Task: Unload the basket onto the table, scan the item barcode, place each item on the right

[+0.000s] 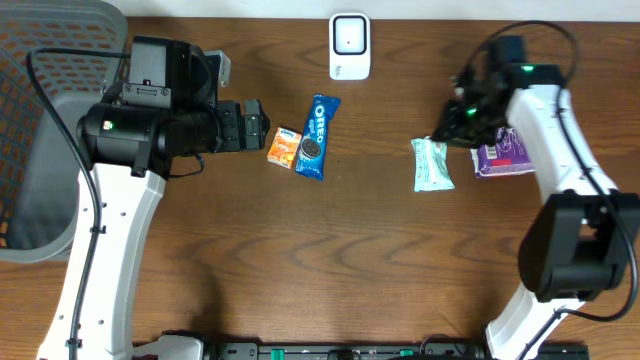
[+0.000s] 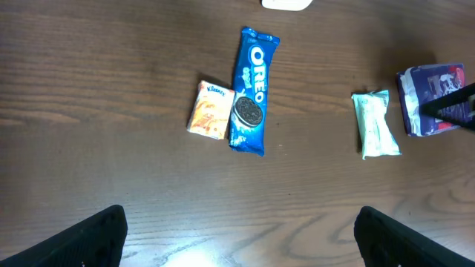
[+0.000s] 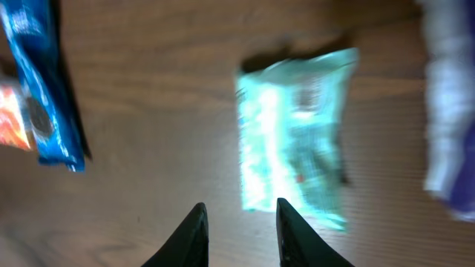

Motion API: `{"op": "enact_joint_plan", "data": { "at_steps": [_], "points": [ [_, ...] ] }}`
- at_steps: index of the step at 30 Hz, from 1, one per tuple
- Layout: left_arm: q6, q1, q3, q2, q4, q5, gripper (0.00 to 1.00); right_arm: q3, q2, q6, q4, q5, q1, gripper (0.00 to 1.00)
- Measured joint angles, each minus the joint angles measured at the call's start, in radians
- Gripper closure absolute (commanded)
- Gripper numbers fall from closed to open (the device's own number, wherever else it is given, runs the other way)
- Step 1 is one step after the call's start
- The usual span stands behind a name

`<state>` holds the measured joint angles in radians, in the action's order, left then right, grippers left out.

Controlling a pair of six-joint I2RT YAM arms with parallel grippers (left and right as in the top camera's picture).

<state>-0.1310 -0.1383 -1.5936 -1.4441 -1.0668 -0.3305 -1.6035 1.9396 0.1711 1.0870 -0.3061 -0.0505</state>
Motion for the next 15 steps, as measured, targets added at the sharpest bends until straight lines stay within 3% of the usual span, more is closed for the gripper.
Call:
{"op": "enact_joint_plan", "data": {
  "at_steps": [7, 15],
  "points": [
    [0.000, 0.000, 0.000, 0.000, 0.000, 0.000, 0.02, 0.126, 0.085, 0.108, -0.054, 0.206, -0.156, 0.75],
    [0.000, 0.000, 0.000, 0.000, 0.000, 0.000, 0.02, 0.166, 0.109, 0.141, -0.188, 0.290, -0.147, 0.76]
  ]
}}
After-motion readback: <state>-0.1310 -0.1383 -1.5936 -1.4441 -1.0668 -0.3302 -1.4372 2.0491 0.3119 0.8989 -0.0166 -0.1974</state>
